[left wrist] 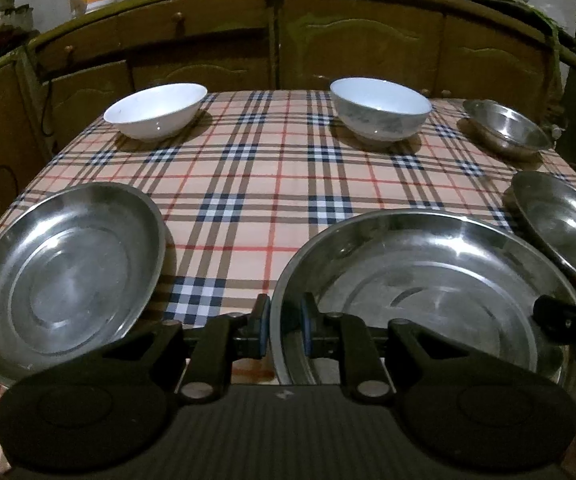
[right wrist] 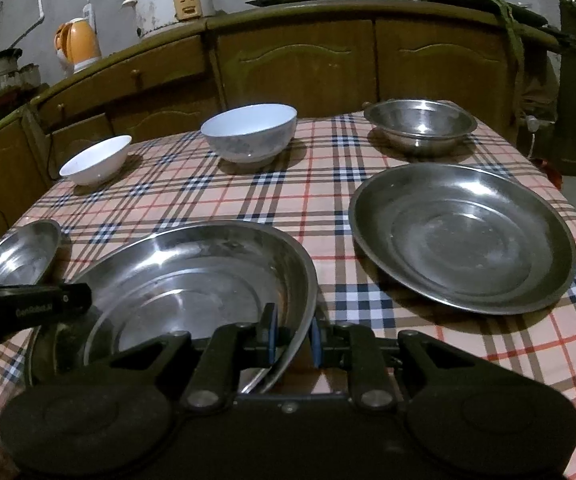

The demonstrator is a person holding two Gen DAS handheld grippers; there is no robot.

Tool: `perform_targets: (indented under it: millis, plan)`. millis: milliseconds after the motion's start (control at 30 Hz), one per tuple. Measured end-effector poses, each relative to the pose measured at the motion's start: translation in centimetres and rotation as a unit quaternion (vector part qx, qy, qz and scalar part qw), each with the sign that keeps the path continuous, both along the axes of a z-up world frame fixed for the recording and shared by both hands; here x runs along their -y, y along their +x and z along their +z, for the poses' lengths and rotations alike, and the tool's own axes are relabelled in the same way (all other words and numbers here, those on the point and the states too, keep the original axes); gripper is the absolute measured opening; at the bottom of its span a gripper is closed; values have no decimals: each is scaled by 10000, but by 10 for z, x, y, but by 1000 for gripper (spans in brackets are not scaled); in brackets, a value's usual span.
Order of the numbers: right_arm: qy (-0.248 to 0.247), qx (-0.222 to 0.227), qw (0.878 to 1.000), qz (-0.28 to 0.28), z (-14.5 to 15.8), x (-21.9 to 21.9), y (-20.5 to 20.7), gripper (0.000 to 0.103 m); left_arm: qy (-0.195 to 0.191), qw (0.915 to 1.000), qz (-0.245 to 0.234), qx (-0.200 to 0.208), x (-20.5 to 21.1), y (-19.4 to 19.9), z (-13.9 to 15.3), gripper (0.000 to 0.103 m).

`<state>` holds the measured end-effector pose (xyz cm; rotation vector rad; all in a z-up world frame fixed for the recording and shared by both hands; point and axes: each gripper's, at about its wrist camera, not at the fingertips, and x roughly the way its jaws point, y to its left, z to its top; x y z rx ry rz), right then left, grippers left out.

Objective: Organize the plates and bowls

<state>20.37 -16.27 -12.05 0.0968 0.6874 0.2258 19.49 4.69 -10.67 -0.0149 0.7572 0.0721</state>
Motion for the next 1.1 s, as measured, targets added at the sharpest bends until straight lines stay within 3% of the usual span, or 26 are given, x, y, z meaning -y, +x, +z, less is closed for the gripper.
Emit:
perform_targets:
  millis: [600,1100]
  plan:
    - [13,-45,10000,-26,-2,-1,-1,23,-87,9999,35,-43,-3,0,-4,19]
    - [-4,75,9996,-263,10,10,-6,28,-114,9999,81,73,-2,-4,12,22]
